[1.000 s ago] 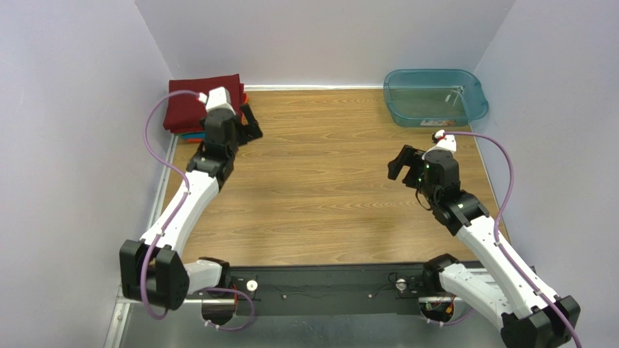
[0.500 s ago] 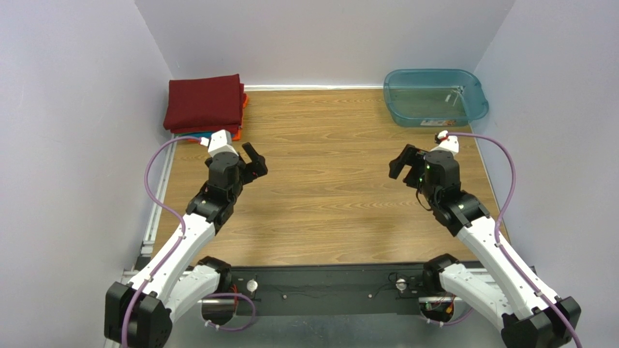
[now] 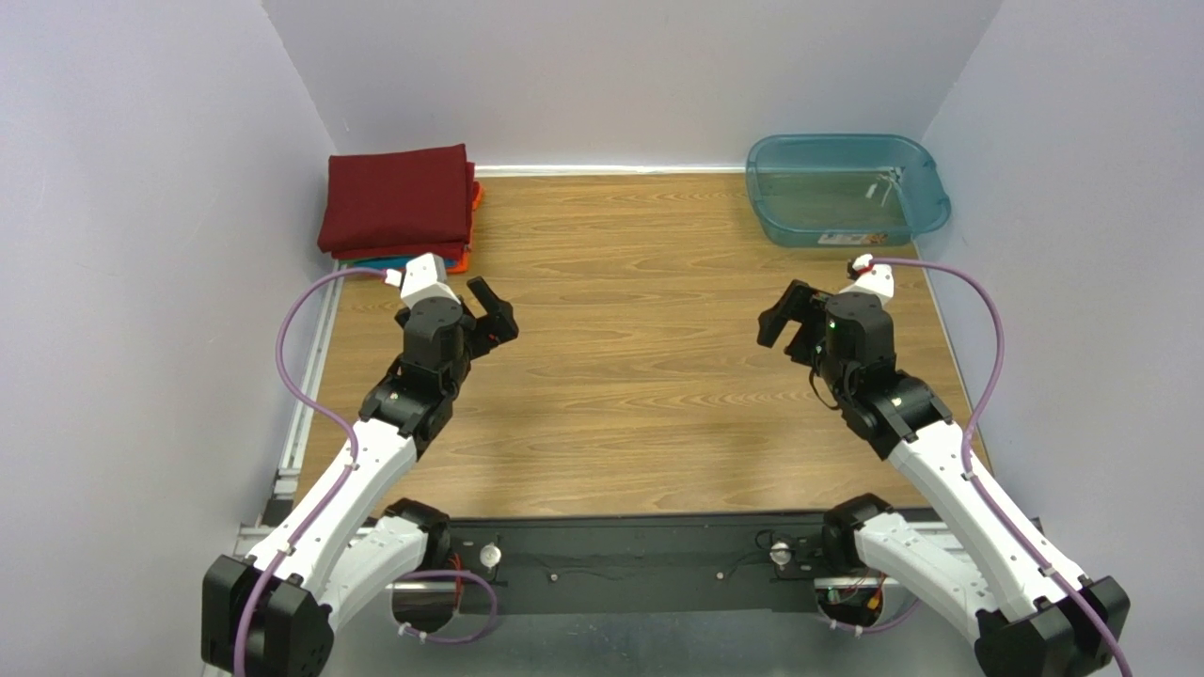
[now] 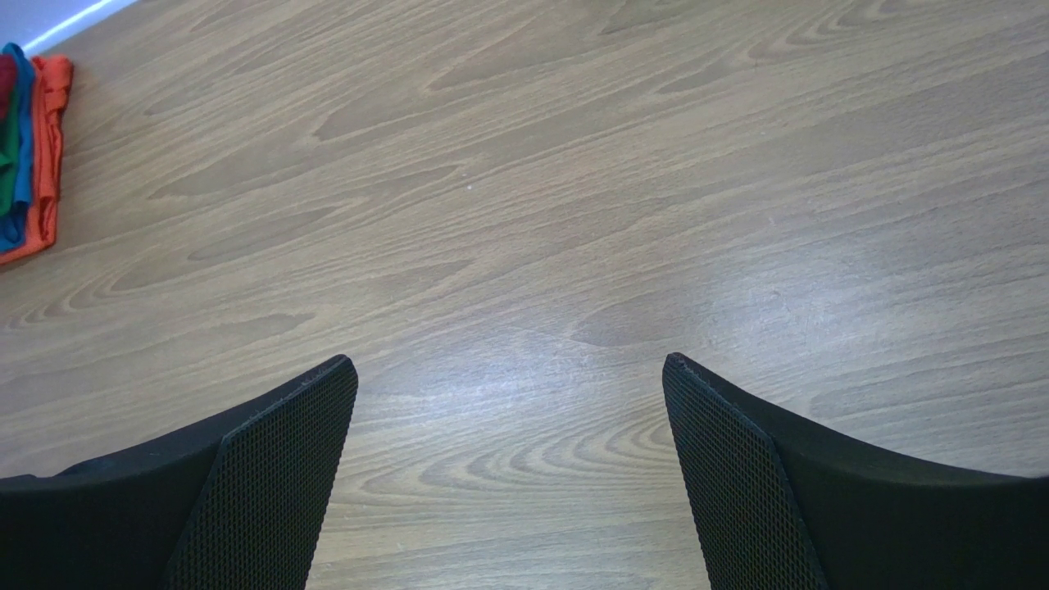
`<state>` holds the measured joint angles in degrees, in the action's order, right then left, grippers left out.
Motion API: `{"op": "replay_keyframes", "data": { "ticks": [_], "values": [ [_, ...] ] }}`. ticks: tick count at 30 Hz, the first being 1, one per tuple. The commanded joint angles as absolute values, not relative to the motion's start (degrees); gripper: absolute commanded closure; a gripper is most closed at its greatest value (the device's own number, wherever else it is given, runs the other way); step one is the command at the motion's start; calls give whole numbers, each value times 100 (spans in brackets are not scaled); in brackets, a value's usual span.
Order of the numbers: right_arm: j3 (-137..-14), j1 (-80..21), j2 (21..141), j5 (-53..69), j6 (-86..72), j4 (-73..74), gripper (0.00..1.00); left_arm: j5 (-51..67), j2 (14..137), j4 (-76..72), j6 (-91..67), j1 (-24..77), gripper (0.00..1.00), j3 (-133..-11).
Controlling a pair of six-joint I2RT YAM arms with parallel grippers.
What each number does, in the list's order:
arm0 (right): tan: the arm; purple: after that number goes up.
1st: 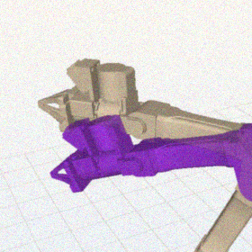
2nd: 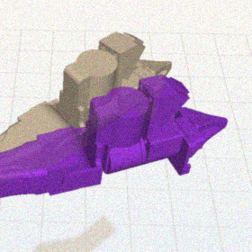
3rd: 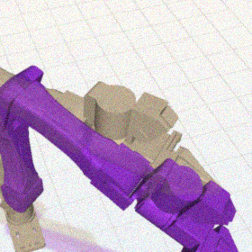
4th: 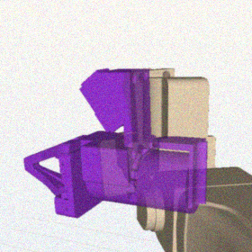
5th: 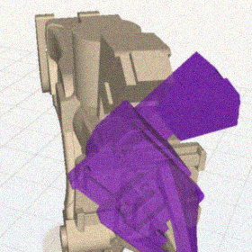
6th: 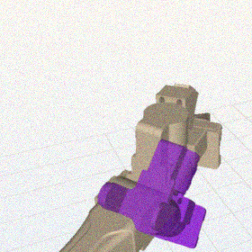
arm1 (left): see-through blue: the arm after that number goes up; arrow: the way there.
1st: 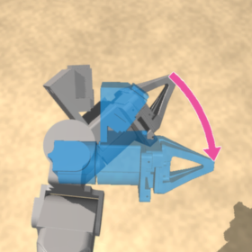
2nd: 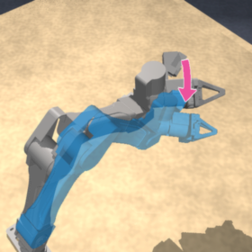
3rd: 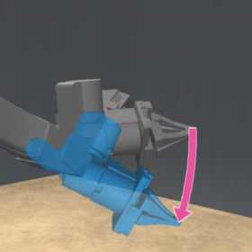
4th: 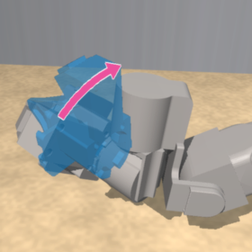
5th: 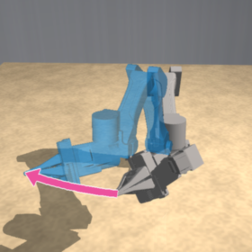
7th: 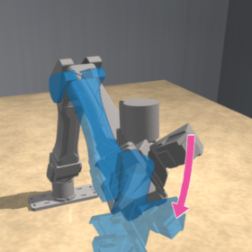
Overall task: Fold and stack the t-shirts
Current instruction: Reset both grippers
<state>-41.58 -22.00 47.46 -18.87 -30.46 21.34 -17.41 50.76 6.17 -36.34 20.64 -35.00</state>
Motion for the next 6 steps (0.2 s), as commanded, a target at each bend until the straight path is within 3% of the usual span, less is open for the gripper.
{"op": "replay_keyframes", "data": {
  "ticks": [1, 6],
  "values": [
    [-4087, -2171, 4746, -2083, -3146, 2250, 0, -1960, 5027, 712, -3683, 2083, 2, -3577],
    [-4131, -2171, 4834, -2083, -3120, 2250, 0, -1986, 5027, 703, -3683, 2083, 2, -3604]
  ]
}}
